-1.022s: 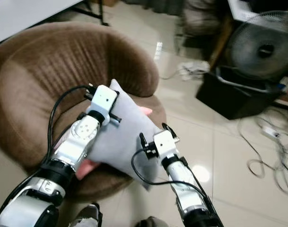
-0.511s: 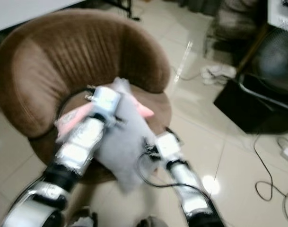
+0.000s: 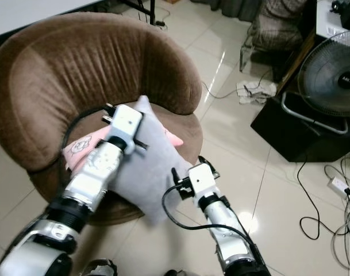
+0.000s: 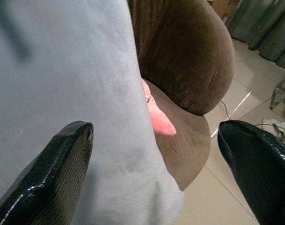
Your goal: Move the pillow to the sofa from floor
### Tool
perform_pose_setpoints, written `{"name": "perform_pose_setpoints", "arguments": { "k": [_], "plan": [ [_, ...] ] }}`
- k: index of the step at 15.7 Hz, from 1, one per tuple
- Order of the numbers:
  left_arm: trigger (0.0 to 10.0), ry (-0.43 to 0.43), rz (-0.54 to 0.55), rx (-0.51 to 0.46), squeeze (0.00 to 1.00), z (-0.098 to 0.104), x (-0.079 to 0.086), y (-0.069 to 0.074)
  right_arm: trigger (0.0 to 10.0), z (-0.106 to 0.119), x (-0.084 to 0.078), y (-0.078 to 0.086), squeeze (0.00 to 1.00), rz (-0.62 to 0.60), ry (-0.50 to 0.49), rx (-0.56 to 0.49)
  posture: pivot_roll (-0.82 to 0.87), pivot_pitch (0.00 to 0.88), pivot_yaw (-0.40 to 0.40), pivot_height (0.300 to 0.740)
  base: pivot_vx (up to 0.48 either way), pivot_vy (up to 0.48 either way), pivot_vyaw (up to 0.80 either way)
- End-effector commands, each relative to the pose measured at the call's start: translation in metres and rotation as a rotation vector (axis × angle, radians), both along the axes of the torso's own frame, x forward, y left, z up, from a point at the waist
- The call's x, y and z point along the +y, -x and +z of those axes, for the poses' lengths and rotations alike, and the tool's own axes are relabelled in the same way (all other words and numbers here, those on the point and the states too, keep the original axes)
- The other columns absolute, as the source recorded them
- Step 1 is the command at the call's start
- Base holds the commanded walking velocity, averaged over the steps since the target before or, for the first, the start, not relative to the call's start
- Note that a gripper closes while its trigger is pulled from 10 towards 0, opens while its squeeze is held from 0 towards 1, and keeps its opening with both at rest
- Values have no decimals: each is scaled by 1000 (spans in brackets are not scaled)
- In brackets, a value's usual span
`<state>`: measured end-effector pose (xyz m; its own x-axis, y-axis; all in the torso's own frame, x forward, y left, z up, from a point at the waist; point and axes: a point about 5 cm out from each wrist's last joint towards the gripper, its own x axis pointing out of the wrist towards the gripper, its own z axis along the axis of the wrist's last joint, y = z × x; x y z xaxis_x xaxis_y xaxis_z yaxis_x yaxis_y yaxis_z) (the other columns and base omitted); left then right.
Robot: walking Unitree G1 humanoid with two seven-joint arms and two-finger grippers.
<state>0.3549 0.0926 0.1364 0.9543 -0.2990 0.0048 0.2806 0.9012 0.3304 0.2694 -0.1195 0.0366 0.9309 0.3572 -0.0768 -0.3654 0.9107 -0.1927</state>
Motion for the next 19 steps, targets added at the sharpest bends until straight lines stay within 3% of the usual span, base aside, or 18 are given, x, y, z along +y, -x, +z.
{"name": "perform_pose_setpoints", "arguments": {
  "k": [1,6,10,14,19],
  "plan": [
    [0,30,-43,-100,0,30,-14,-3,10000,-3,-8,2,0,-21,5,16,152,170,-108,740,480,0,0],
    [0,37,-124,-138,0,48,-23,-1,10000,-7,-5,6,0,-21,0,34,150,173,-92,740,384,0,0],
    [0,24,-92,-178,0,75,-7,-12,10000,-13,-4,10,0,-32,-3,54,142,176,-77,740,0,0,0],
    [0,-81,-116,-332,0,150,20,-26,10000,-19,0,17,0,-59,-12,72,133,171,-42,740,0,0,0],
    [0,-170,-134,-438,0,217,33,-36,10000,-24,9,22,0,-65,-24,85,135,160,-10,740,0,0,0]
  ]
}}
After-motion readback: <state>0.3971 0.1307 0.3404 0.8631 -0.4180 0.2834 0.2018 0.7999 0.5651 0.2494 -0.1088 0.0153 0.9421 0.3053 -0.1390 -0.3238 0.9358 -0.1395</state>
